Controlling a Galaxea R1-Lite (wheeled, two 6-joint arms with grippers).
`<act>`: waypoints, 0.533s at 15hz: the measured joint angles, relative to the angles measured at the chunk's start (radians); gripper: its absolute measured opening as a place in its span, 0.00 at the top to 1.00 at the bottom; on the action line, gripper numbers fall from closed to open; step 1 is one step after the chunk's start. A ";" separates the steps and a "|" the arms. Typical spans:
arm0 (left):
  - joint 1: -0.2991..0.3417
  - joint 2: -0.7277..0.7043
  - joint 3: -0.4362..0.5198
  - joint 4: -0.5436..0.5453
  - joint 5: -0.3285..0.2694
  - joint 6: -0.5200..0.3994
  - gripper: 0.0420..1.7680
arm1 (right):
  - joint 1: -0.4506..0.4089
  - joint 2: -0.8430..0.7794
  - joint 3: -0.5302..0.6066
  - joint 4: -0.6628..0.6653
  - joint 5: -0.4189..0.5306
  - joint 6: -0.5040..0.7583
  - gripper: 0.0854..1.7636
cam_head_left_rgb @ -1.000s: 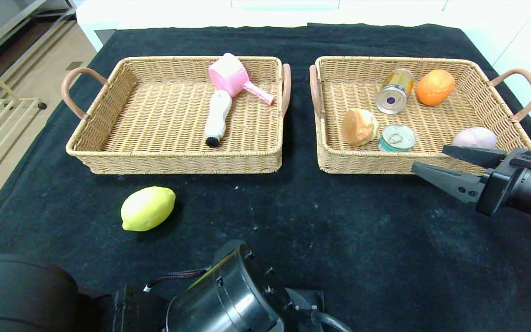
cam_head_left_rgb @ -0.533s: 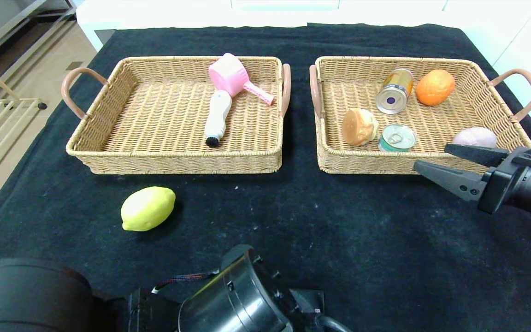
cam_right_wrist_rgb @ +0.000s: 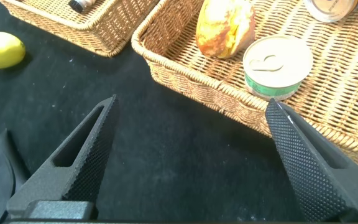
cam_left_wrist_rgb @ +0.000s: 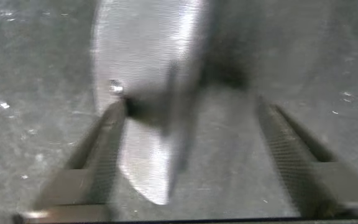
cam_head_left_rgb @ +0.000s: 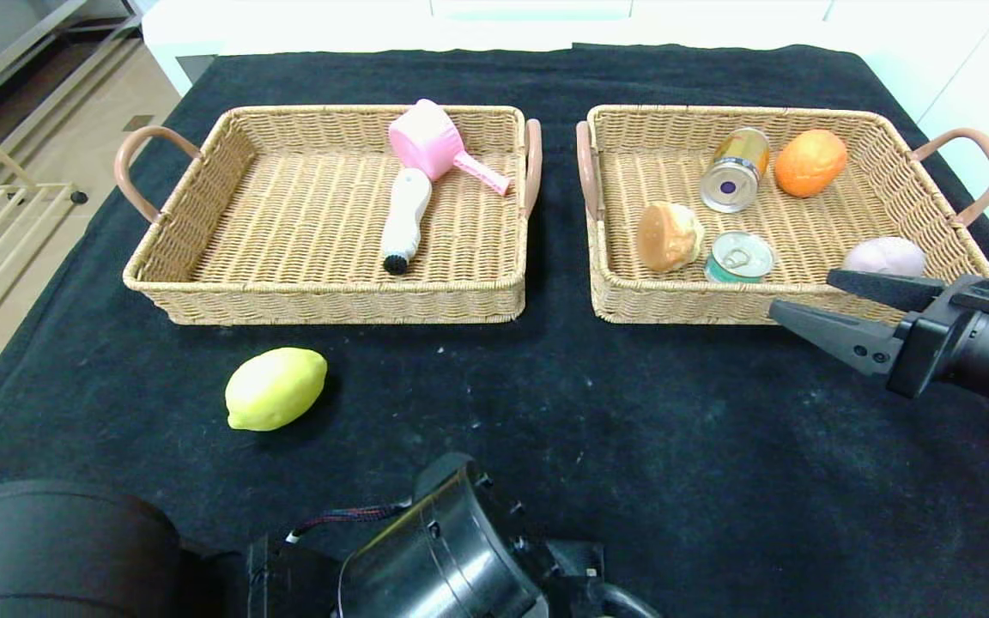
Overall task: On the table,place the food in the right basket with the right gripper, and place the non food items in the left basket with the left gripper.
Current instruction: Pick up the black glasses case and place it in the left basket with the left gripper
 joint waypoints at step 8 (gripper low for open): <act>0.003 0.007 0.006 -0.001 -0.003 -0.006 0.79 | 0.000 0.000 0.000 -0.001 -0.001 0.000 0.03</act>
